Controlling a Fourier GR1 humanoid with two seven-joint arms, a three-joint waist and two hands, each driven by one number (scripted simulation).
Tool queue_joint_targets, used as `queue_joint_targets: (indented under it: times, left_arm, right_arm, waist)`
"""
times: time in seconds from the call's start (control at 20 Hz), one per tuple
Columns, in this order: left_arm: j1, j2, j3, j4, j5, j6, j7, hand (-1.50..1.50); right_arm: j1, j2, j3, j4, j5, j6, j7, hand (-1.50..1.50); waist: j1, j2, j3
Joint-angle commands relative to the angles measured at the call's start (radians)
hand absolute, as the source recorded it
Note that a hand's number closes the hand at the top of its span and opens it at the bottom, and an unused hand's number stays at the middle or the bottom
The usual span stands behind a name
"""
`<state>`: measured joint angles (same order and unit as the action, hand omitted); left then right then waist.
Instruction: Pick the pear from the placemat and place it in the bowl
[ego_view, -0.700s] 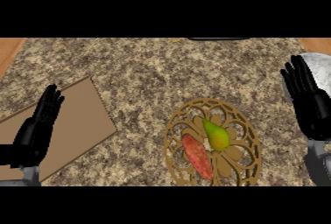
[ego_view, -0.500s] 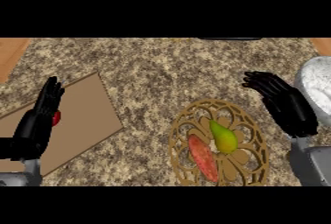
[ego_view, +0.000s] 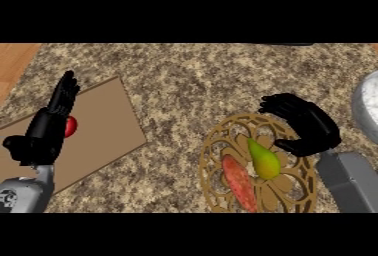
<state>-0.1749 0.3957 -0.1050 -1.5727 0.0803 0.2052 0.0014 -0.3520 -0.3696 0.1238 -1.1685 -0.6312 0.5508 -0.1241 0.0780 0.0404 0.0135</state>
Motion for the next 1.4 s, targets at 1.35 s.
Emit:
queue_joint_targets:
  times: [1.35]
  left_arm:
    - [-0.094, -0.06, -0.059, -0.009, -0.113, 0.081, 0.171, 0.0]
  right_arm:
    - [-0.428, -0.172, 0.387, 0.096, 0.648, 0.48, -0.382, -1.5]
  waist:
    - [-0.015, -0.023, -0.009]
